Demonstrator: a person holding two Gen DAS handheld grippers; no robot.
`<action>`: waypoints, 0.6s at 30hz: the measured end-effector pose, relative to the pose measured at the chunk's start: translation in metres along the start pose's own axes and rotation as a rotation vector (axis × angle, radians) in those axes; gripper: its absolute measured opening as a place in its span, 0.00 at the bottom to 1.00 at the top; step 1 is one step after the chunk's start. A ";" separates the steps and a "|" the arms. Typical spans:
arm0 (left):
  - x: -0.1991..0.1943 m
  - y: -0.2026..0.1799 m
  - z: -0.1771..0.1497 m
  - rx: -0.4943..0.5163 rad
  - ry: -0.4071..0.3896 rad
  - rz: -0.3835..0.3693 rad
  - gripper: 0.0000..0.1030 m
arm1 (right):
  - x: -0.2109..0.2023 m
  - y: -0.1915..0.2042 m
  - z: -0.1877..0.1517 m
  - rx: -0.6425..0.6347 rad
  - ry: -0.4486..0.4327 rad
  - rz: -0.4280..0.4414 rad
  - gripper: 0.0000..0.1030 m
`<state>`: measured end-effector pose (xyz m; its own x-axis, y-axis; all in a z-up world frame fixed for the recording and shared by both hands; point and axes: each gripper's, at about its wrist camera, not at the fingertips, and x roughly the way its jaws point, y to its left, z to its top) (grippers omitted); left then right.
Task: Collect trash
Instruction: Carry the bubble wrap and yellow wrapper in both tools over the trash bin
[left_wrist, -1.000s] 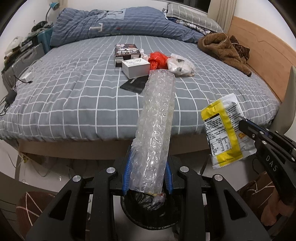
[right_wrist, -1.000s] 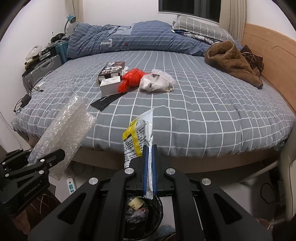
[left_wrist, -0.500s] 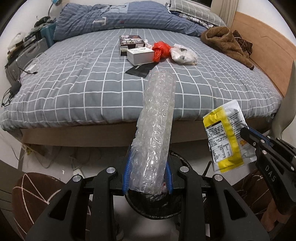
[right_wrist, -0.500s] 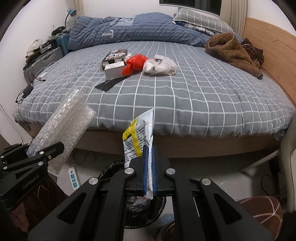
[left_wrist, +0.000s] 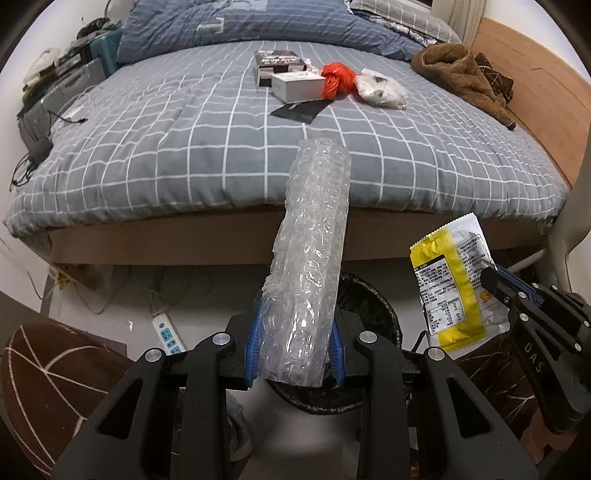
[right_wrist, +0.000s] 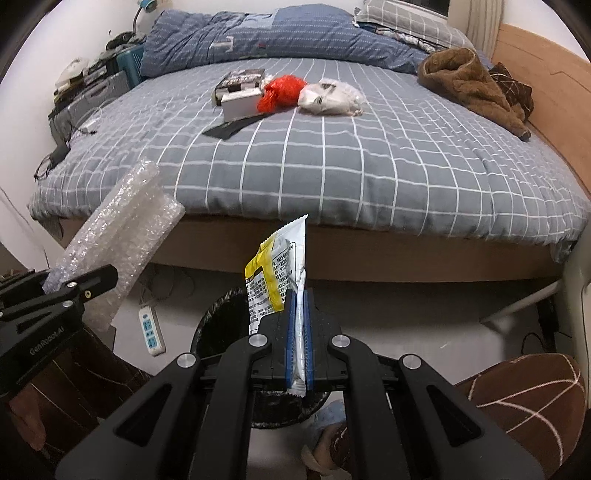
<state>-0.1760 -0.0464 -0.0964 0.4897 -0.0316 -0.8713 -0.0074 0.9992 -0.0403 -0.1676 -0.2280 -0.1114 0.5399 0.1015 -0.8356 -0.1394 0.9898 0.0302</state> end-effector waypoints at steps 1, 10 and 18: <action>0.001 0.001 -0.002 -0.001 0.007 0.001 0.28 | 0.001 0.001 -0.001 -0.001 0.006 -0.002 0.04; 0.025 0.016 -0.016 -0.017 0.053 0.027 0.27 | 0.025 0.013 -0.012 -0.025 0.081 0.004 0.04; 0.050 0.025 -0.019 -0.019 0.084 0.047 0.27 | 0.056 0.021 -0.017 -0.026 0.157 0.027 0.04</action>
<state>-0.1683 -0.0236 -0.1505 0.4136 0.0122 -0.9104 -0.0457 0.9989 -0.0074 -0.1540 -0.2035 -0.1672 0.3996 0.1094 -0.9102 -0.1751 0.9837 0.0414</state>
